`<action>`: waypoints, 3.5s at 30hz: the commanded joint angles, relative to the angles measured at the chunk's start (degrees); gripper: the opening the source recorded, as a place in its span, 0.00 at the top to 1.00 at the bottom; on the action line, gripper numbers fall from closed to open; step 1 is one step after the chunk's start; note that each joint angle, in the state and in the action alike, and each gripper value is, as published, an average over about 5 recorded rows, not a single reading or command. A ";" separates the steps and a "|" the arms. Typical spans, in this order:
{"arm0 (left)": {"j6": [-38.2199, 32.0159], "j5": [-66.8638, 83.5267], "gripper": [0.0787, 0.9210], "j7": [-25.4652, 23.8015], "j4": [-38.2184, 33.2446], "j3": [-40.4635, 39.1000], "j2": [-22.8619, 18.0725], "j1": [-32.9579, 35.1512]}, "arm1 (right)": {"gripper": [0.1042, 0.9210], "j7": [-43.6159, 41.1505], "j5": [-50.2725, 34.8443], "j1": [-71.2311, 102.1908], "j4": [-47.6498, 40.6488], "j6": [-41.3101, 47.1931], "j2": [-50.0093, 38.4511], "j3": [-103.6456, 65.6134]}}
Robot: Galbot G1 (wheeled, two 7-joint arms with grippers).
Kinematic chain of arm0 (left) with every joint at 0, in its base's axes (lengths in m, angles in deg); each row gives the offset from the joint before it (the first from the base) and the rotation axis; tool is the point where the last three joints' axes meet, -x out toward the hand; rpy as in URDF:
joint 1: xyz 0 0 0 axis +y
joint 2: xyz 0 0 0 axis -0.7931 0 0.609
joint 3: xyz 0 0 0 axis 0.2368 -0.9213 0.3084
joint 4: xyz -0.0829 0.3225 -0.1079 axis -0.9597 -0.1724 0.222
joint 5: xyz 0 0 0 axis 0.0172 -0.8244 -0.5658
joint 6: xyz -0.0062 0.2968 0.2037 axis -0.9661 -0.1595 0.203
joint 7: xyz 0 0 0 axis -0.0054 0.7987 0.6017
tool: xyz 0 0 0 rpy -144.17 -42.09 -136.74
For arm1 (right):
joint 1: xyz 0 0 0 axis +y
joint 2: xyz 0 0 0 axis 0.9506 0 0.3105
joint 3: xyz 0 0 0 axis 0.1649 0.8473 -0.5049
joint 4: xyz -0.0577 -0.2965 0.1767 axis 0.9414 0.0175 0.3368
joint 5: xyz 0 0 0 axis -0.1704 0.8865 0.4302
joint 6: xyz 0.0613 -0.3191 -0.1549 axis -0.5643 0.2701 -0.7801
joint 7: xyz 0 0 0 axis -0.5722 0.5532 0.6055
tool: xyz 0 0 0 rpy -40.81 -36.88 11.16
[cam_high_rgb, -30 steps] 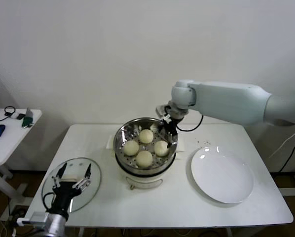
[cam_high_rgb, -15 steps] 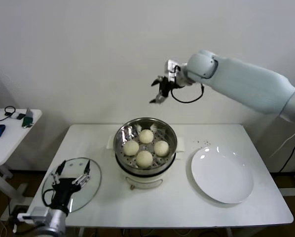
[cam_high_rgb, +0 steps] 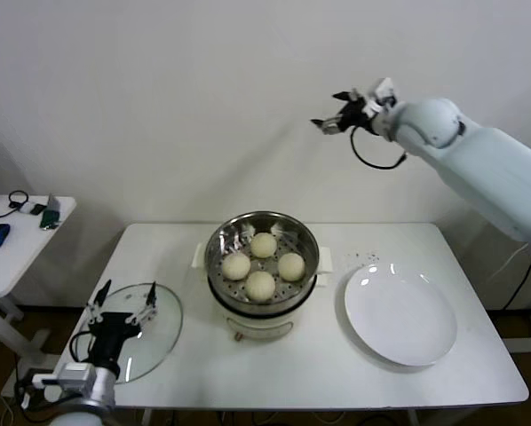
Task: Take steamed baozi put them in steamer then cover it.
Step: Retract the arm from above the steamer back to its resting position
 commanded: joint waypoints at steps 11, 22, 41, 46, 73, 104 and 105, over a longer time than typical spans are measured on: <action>-2.27 -8.53 0.12 3.88 3.07 -1.40 0.14 -1.36 | 0.12 2.30 3.84 77.87 22.93 -15.71 -16.02 -70.28; -3.86 -8.95 0.12 4.07 3.82 -0.39 1.07 -1.36 | 0.12 -2.36 3.29 90.26 23.06 -24.06 -5.88 -80.09; -9.96 -48.10 0.12 15.83 12.06 0.98 7.22 0.57 | 0.12 7.47 12.56 112.05 34.76 -26.47 16.39 -88.86; -8.27 -62.35 0.12 20.63 17.99 1.09 9.37 2.36 | 0.12 7.47 13.06 114.44 37.12 -26.27 19.72 -85.23; -7.35 -80.32 0.12 25.40 33.57 -1.44 7.41 -2.30 | 0.12 9.28 16.73 118.10 38.05 -29.92 23.49 -77.80; -8.37 -75.31 0.12 21.54 38.89 -3.81 10.42 -9.79 | 0.12 9.26 16.90 120.41 40.92 -29.79 23.44 -78.68; -8.39 -75.26 0.12 21.52 39.31 -3.86 10.46 -10.10 | 0.12 9.27 16.91 120.47 41.01 -29.81 23.49 -78.76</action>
